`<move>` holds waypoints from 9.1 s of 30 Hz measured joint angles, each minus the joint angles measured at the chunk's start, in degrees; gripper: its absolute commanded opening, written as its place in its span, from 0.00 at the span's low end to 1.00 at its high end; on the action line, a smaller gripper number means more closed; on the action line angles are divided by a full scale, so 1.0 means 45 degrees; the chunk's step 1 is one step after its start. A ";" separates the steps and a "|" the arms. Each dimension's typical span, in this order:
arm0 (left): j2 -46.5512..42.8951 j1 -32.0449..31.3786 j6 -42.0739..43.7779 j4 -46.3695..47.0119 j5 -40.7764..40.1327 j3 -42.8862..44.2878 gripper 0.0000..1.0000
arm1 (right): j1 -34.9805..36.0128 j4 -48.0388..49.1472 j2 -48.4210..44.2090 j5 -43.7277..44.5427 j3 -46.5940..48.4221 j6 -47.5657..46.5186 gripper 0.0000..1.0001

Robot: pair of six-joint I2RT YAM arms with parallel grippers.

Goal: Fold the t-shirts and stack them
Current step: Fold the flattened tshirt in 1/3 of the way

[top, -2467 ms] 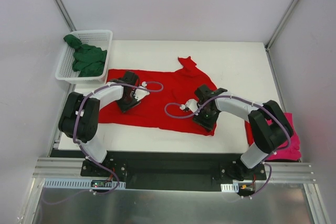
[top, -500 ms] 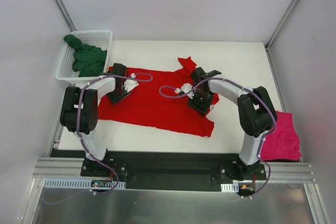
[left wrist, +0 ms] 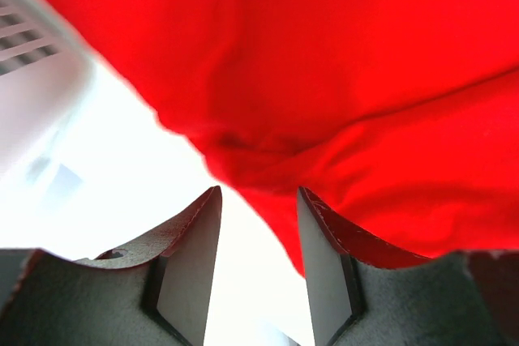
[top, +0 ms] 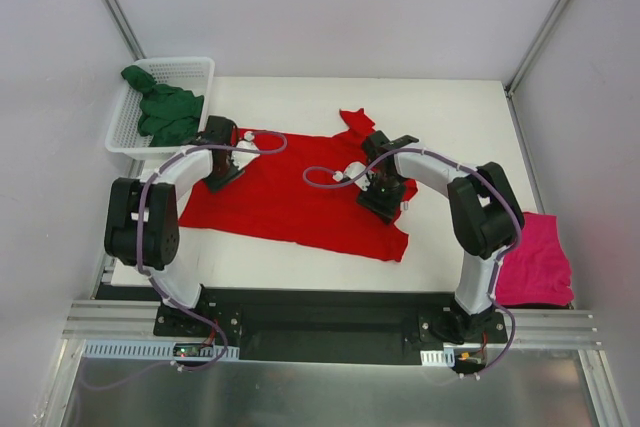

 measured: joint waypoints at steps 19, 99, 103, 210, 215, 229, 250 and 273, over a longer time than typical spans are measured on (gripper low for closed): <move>0.1569 0.0855 -0.0015 0.0097 0.0092 0.0806 0.42 | -0.0617 -0.0034 0.0000 0.0636 -0.0418 -0.0442 0.56; -0.7878 -0.3691 -0.0690 -0.5129 0.0661 -0.6917 0.49 | 0.2676 -0.2229 -0.7995 0.0670 -0.6883 0.0199 0.59; -0.7227 -0.3691 -0.0971 -0.5149 0.0661 -0.6747 0.49 | 0.2676 -0.1564 -0.7985 0.0797 -0.6883 0.0330 0.59; -0.5056 -0.2667 0.2244 -0.7864 0.1326 -0.3934 0.99 | 0.2331 -0.2341 -0.6844 0.3429 -0.7067 -0.0243 0.84; -0.5017 -0.2599 0.2191 -0.7062 0.1277 -0.1545 0.99 | 0.2016 -0.1885 -0.7276 0.3920 -0.5338 -0.0330 0.84; -0.0083 -0.2594 0.0617 -0.3721 0.1156 -0.0296 0.99 | 0.0461 -0.0238 -0.2535 0.2759 -0.2662 -0.0223 0.83; 0.2050 -0.2599 0.0617 -0.3230 0.0967 0.1491 0.98 | -0.0117 0.1331 -0.0889 0.3968 -0.1914 -0.0015 0.83; 0.1311 -0.2225 0.0612 -0.2108 -0.0432 0.3133 0.99 | -0.1035 0.0287 -0.0748 0.3871 0.2229 -0.0029 0.84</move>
